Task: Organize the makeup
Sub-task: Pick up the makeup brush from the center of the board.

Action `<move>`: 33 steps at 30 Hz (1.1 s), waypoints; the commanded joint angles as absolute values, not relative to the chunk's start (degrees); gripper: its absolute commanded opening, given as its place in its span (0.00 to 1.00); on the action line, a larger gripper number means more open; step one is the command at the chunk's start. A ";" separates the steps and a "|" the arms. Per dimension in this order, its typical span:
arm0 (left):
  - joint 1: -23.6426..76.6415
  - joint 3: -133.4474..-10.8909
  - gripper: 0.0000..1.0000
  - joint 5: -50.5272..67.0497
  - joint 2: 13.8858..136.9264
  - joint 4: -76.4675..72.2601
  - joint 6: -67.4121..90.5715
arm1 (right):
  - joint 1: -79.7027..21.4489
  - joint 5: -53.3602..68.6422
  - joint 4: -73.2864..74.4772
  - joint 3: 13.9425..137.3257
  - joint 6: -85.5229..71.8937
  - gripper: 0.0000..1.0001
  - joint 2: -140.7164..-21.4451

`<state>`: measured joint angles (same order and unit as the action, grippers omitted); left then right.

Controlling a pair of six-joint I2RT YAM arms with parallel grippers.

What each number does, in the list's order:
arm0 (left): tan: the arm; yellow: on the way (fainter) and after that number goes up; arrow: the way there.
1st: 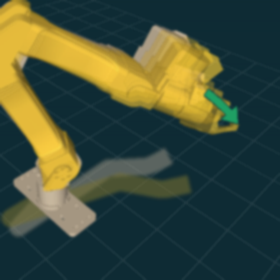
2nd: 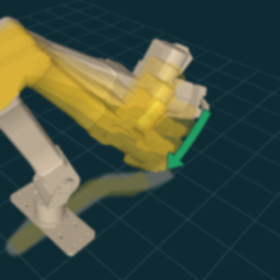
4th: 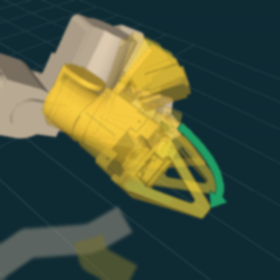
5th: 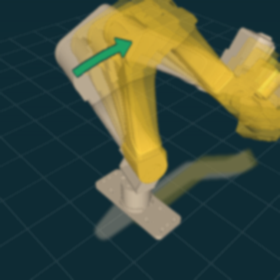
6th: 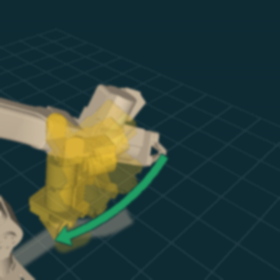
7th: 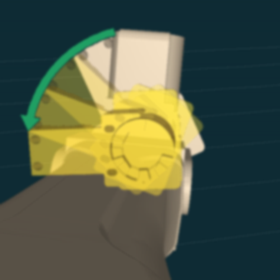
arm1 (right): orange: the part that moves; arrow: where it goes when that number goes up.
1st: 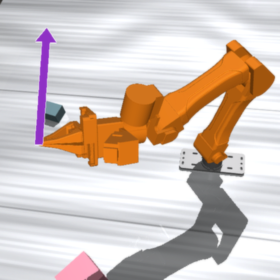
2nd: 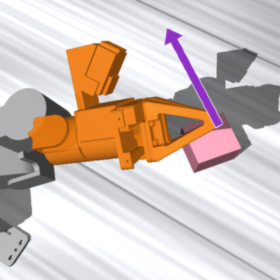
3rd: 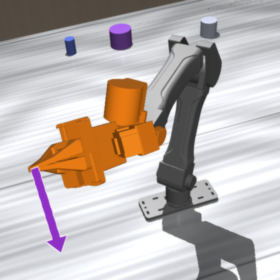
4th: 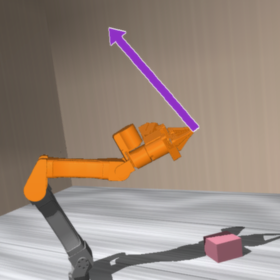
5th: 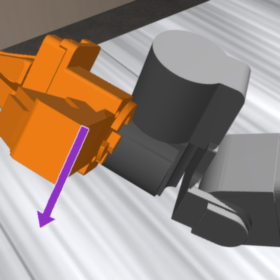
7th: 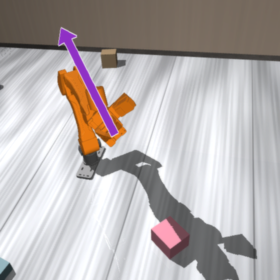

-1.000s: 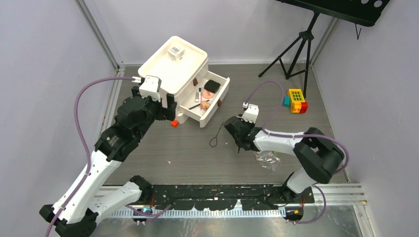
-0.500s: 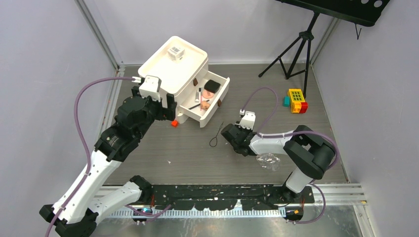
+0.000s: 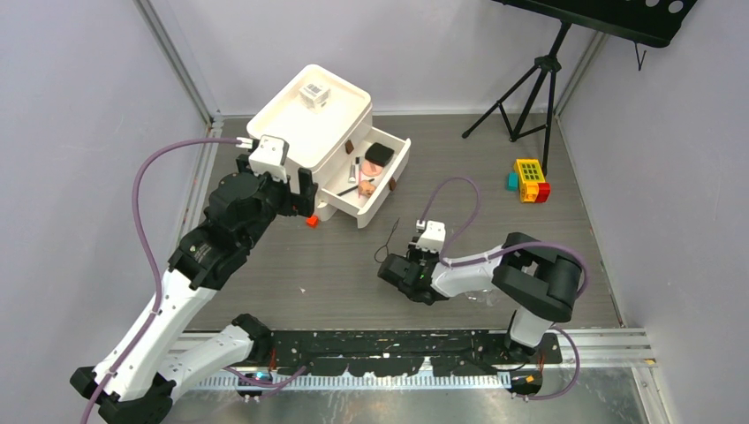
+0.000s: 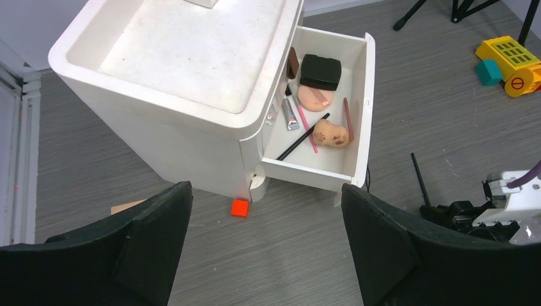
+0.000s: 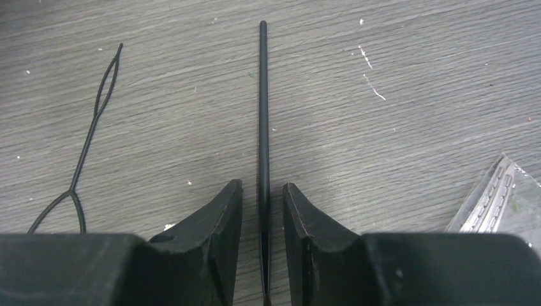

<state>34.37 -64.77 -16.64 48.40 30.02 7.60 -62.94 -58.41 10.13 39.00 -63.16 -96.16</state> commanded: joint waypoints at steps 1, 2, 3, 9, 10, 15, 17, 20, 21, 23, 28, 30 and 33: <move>34.15 -64.99 0.88 -15.30 47.89 28.31 8.44 | -64.58 -54.26 15.76 36.33 -71.11 0.34 -102.74; 34.11 -64.96 0.89 -15.35 47.90 28.38 8.44 | -64.70 -54.30 15.70 36.24 -71.47 0.34 -103.58; 34.17 -64.97 0.88 -15.38 47.98 28.32 8.44 | -64.75 -54.53 15.43 36.07 -71.87 0.34 -104.23; 34.18 -65.04 0.88 -15.38 48.08 28.46 8.44 | -64.80 -55.90 11.08 33.98 -72.76 0.30 -108.68; 34.19 -65.06 0.88 -15.42 48.09 28.46 8.44 | -64.86 -55.86 10.68 33.92 -72.52 0.29 -109.22; 34.12 -65.04 0.88 -15.56 47.90 28.54 8.35 | -64.86 -55.29 8.23 33.47 -71.32 0.26 -110.71; 34.11 -65.04 0.88 -15.64 47.84 28.55 8.35 | -64.86 -55.11 7.80 33.47 -71.28 0.24 -111.53; 34.12 -65.02 0.88 -15.73 47.81 28.48 8.35 | -64.79 -55.02 7.67 33.71 -71.15 0.19 -112.12; 34.15 -64.96 0.88 -15.73 47.75 28.50 8.35 | -64.85 -55.10 7.73 33.66 -71.11 0.16 -112.10; 34.14 -65.00 0.88 -15.73 47.78 28.55 8.35 | -64.86 -55.39 7.72 33.56 -71.12 0.07 -111.86; 34.16 -65.00 0.88 -16.02 47.64 28.54 8.18 | -64.77 -57.99 9.34 32.53 -71.50 0.00 -106.47; 34.16 -64.90 0.88 -16.16 47.64 28.42 8.17 | -64.32 -59.57 10.36 32.16 -70.39 0.00 -102.27; 34.14 -64.95 0.88 -16.09 47.89 28.36 8.17 | -63.61 -61.11 11.11 32.31 -66.38 0.00 -93.56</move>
